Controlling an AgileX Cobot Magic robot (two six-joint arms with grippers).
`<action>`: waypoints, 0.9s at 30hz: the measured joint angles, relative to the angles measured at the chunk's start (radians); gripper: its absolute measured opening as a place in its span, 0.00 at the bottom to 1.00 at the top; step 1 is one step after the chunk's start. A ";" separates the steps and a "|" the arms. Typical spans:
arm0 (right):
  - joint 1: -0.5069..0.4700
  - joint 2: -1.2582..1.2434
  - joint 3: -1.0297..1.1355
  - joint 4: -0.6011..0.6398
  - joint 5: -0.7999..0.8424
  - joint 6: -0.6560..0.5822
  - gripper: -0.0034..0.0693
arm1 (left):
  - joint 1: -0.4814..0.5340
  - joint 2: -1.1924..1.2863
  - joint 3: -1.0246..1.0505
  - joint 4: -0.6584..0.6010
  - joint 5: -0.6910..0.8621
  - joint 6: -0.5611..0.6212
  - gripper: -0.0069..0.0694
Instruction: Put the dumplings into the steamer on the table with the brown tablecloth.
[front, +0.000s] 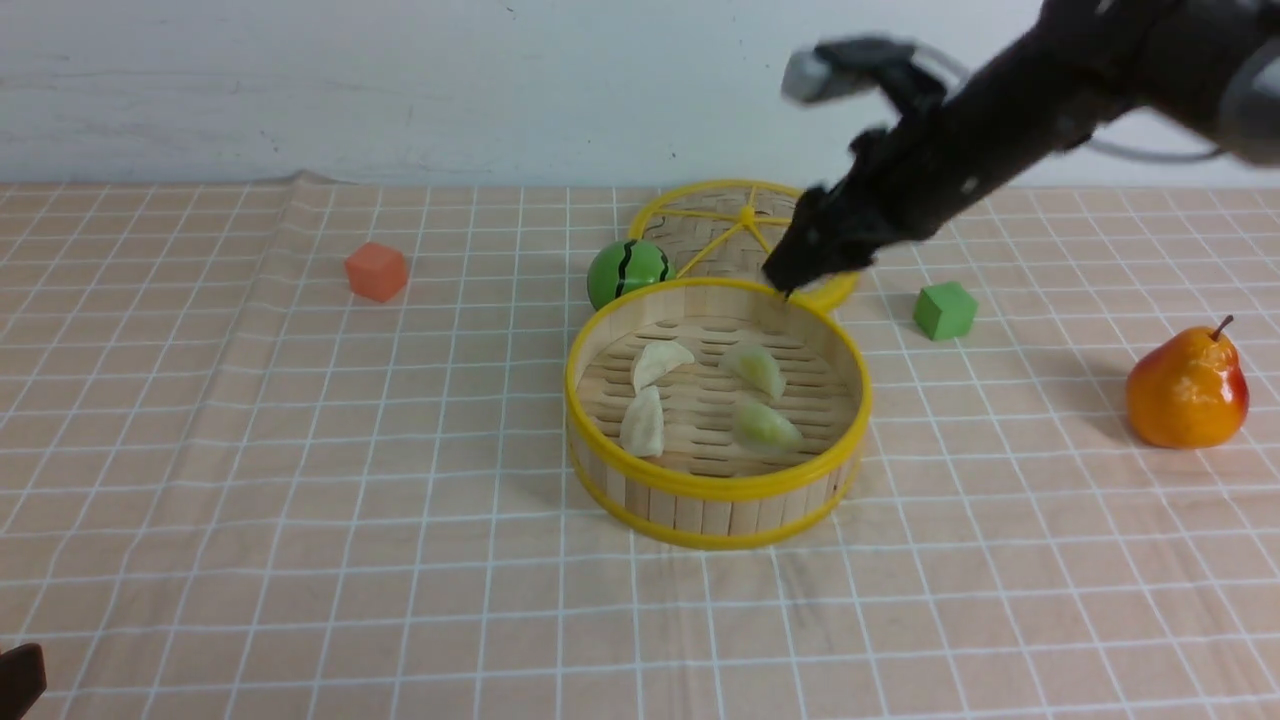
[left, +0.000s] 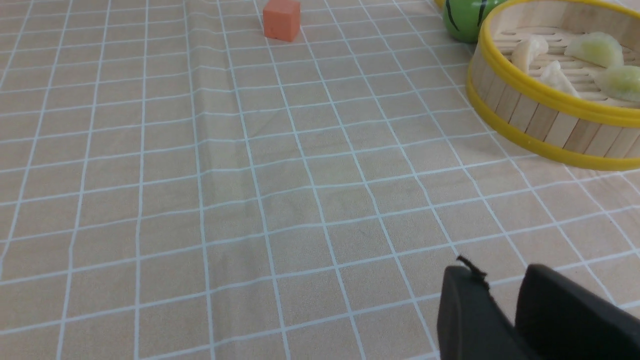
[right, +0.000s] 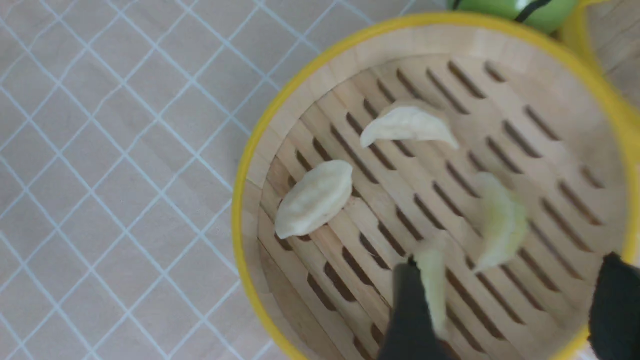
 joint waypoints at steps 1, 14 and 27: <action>0.000 -0.054 -0.059 -0.050 0.038 0.039 0.56 | 0.000 0.000 0.000 0.000 0.000 0.000 0.29; 0.002 -0.712 0.097 -0.016 0.010 0.058 0.03 | 0.000 0.000 0.000 0.001 0.000 0.000 0.31; 0.003 -1.311 1.444 0.038 -0.974 -0.215 0.03 | 0.000 0.000 0.000 0.002 0.000 0.000 0.32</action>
